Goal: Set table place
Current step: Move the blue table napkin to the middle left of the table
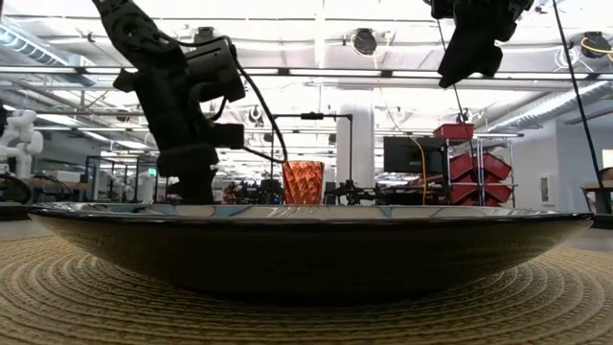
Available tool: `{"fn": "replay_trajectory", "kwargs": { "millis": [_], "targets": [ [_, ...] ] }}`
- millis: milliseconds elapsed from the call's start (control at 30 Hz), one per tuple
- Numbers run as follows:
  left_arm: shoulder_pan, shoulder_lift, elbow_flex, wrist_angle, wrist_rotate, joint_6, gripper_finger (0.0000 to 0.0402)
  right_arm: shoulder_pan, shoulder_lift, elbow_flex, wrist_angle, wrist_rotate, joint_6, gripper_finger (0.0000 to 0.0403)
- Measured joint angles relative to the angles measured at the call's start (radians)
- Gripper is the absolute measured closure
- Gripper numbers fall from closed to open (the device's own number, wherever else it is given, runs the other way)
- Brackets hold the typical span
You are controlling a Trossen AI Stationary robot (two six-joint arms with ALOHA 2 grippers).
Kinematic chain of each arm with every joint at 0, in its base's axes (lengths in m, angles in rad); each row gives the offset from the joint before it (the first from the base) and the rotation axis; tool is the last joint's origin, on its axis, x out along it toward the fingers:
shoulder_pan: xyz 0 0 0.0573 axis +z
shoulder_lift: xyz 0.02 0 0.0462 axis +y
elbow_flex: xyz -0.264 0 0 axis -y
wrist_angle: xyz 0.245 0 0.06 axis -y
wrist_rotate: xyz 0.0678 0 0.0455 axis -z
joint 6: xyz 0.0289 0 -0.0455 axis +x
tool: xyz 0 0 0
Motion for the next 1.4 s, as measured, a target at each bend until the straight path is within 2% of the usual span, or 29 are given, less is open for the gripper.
{"fn": "replay_trajectory", "kwargs": {
  "millis": [167,333,533,833,967,1400],
  "targets": [
    [-0.008,-0.011,0.0,-0.038,0.0,-0.066,0.027,0.0,0.0,0.0,0.0,0.0,0.0,0.0257],
    [-0.023,-0.012,0.002,-0.147,0.0,-0.21,0.0316,0.0,0.0,0.0,-0.002,0.0,-0.001,0.0257],
    [-0.092,-0.014,0.003,-0.241,0.005,-0.43,0.0331,0.0,0.0,0.0,-0.001,0.0,-0.021,0.0257],
    [-0.293,-0.036,0.003,-0.408,0.002,-0.771,0.0331,0.0,0.0,0.0,-0.002,-0.023,-0.045,0.0257],
    [-0.406,-0.057,-0.003,-0.5,0.04,-0.939,0.0331,0.0,0.0,0.0,-0.005,-0.026,-0.06,0.0257],
    [-0.742,-0.071,0.039,-0.484,0.137,-1.59,0.0331,0.002,0.0,0.0,-0.031,-0.079,-0.121,0.0257]
  ]
}}
